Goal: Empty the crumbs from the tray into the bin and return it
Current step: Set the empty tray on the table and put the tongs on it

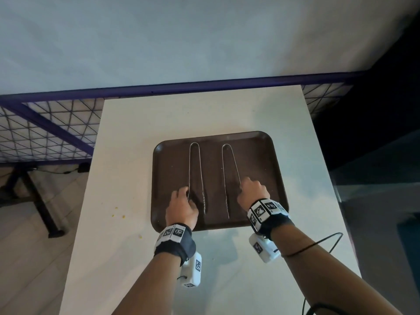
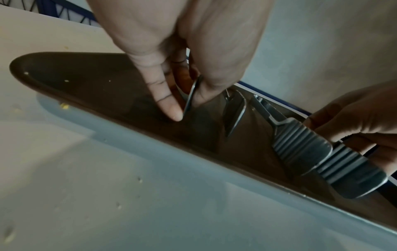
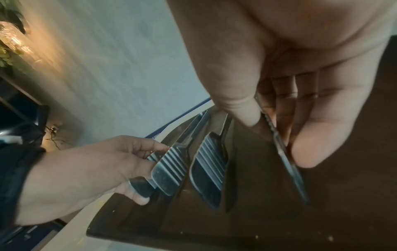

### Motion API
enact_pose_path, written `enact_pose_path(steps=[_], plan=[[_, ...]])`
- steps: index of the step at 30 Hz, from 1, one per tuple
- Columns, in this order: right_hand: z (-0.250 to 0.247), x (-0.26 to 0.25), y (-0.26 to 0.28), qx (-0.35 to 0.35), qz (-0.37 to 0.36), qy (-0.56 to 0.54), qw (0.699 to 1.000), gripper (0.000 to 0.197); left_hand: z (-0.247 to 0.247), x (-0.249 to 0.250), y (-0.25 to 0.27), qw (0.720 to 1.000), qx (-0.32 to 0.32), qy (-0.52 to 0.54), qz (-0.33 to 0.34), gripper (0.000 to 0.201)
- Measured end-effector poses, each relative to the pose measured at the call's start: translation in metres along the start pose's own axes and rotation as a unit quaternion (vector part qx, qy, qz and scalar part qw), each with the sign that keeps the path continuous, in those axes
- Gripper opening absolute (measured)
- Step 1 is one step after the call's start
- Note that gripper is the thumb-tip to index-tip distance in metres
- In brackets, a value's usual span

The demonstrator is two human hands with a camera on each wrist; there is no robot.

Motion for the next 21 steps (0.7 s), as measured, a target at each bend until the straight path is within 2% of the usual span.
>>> enact_pose_path(steps=[21], plan=[[0.001, -0.002, -0.002, 0.013, -0.024, -0.01, 1.0, 0.028, 0.009, 0.003, 0.015, 1.0, 0.003, -0.01, 0.001, 0.044]])
Point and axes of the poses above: each hand's wrist, its own y-axis away from the middle knuckle, its own z-axis out of the palm, x = y × z, the point moved 3 cm from there along -y, towards the middle knuckle, and after that the axes turned 8 degrees about x, right-handed, at the moved point
